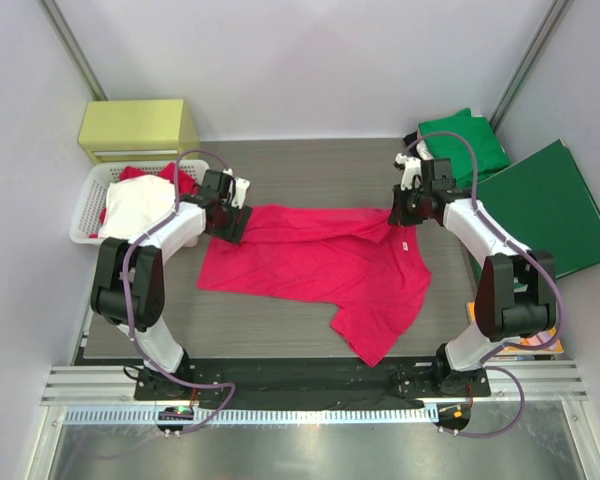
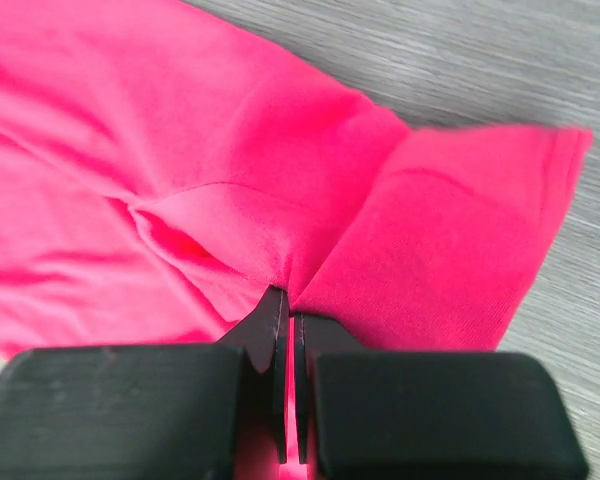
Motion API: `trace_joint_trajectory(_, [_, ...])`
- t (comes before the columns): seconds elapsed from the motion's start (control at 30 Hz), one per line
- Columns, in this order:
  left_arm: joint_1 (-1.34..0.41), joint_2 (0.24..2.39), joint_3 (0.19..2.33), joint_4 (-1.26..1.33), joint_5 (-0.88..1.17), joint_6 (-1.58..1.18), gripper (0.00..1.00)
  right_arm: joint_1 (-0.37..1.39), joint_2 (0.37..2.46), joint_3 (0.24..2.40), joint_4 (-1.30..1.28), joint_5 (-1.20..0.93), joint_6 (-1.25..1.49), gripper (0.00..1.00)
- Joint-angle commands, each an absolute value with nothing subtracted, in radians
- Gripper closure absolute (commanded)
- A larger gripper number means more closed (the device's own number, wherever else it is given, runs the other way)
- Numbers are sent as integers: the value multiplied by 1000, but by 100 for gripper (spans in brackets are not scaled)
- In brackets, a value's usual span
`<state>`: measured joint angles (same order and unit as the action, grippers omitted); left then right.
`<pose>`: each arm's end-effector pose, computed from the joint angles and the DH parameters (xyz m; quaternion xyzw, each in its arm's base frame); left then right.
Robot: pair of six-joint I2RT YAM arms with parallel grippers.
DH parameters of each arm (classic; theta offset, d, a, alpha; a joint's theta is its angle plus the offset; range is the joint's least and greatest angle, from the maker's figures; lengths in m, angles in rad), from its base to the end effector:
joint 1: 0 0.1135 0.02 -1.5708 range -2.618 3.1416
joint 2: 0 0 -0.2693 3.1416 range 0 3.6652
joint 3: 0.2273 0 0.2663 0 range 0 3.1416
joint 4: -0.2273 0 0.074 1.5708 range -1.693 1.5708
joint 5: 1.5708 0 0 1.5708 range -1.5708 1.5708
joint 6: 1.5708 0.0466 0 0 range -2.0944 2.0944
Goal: Fold and stack the t-shirts
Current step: Fold the flattened tshirt in 1/3 of the way
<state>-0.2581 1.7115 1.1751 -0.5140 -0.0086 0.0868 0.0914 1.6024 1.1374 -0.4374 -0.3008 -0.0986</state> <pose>0.3592 -0.0944 0.1945 0.1647 0.9522 -0.0179 0.2567 0.3580 0.0467 0.2270 -0.1375 0.9251 0.1404 0.3248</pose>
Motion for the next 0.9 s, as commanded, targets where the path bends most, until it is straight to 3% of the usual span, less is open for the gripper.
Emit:
trace_joint_trajectory(0.0, [-264, 1717, 1190, -506, -31, 95, 34, 98, 1572, 1187, -532, -344, -117, 99])
trace_joint_trajectory(0.27, [-264, 1716, 1187, -500, -37, 103, 34, 98, 1508, 1193, -710, -442, -156, 99])
trace_joint_trajectory(0.6, [-264, 1717, 1197, -503, -41, 106, 34, 103, 1609, 1238, -831, -538, -201, 99])
trace_joint_trajectory(0.67, [-264, 1712, 1190, -503, -46, 110, 34, 103, 1627, 1238, -844, -545, -215, 79])
trace_joint_trajectory(0.7, [-264, 1709, 1189, -503, -48, 112, 34, 101, 1632, 1236, -859, -546, -219, 64])
trace_joint_trajectory(0.73, [-264, 1709, 1189, -505, -49, 115, 34, 103, 1638, 1236, -862, -545, -222, 41])
trace_joint_trajectory(0.83, [-264, 1707, 1189, -505, -49, 114, 34, 103, 1635, 1221, -864, -541, -233, 25])
trace_joint_trajectory(0.87, [-265, 1707, 1190, -506, -49, 114, 34, 103, 1631, 1220, -864, -538, -233, 24])
